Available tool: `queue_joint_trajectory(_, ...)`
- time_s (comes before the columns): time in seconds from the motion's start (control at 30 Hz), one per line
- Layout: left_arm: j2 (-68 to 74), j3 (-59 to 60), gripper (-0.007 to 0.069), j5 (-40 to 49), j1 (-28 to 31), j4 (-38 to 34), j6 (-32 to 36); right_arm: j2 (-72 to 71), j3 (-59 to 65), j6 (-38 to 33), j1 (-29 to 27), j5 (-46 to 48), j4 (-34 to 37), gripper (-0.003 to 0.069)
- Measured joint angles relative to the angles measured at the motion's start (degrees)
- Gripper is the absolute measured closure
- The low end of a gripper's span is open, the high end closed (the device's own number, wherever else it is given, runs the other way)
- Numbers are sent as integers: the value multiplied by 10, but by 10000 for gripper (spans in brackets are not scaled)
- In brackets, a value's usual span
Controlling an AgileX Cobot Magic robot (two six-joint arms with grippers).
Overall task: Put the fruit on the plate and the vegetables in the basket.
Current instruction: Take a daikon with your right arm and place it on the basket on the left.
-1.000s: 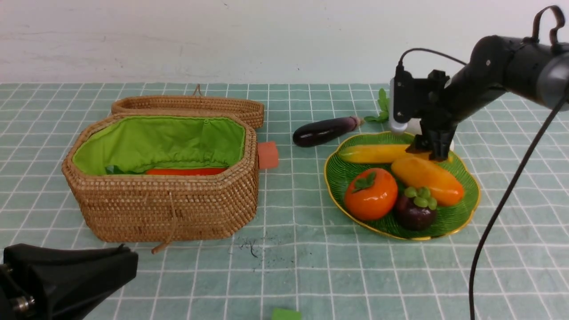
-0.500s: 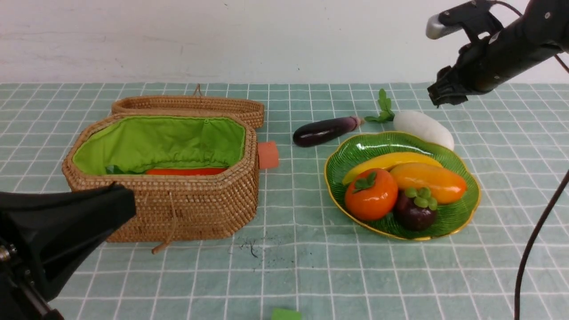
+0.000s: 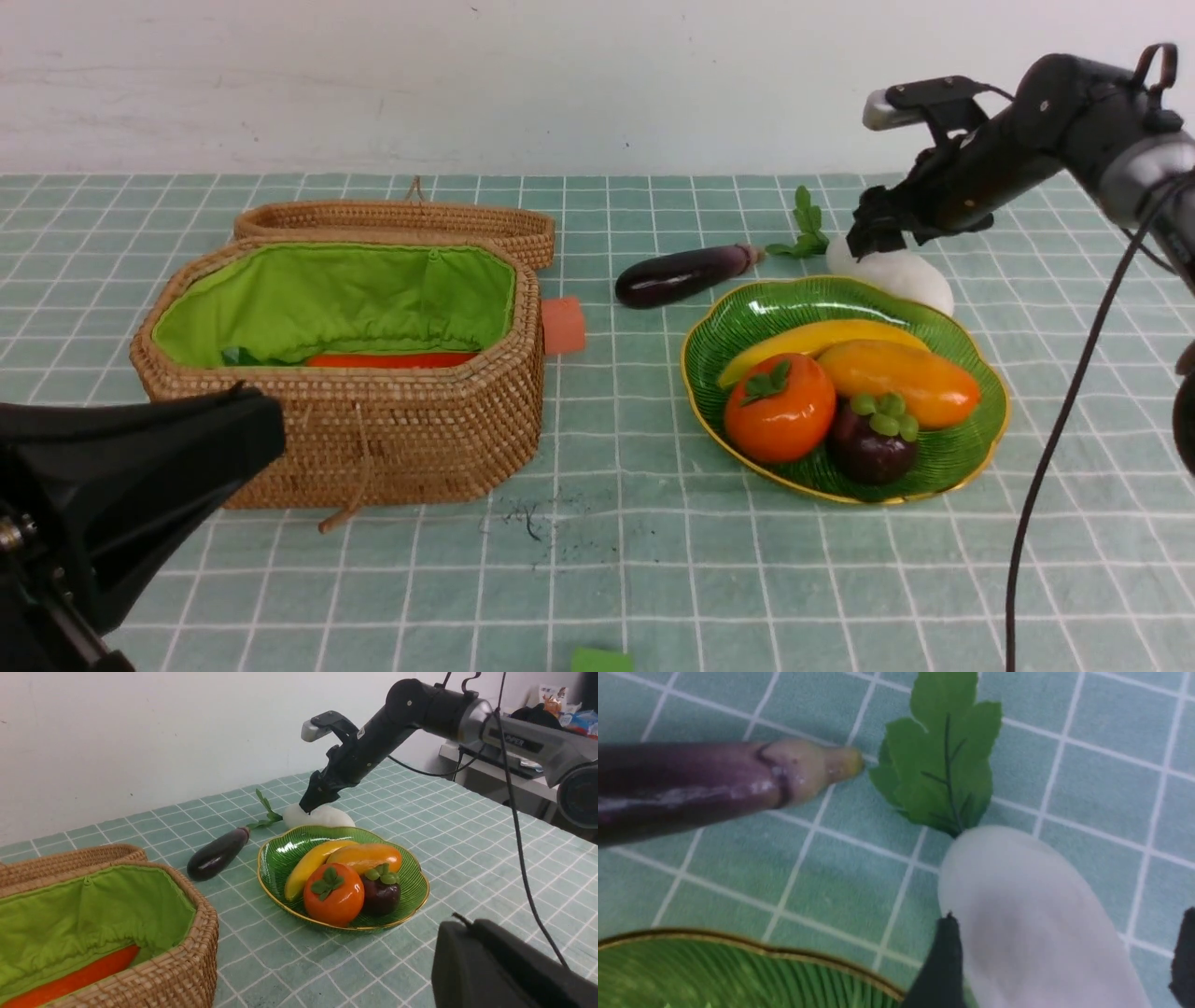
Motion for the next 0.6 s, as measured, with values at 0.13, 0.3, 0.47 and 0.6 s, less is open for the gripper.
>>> queue_joint_trajectory(0.13, 0, 0, 634, 11, 0, -13, 0, 26, -3, 3, 1, -35, 0, -18)
queue_joint_trajectory(0.3, 0, 0, 634, 15, 0, -19, 0, 44, -4, 16, -3, -58, 0, 32)
queue_joint_trajectory(0.47, 0, 0, 634, 15, 0, -19, 0, 50, -4, 17, -10, -63, 0, 81)
queue_joint_trajectory(0.6, 0, 0, 631, 15, 0, -19, 0, 56, -5, 17, -12, -71, -2, 149)
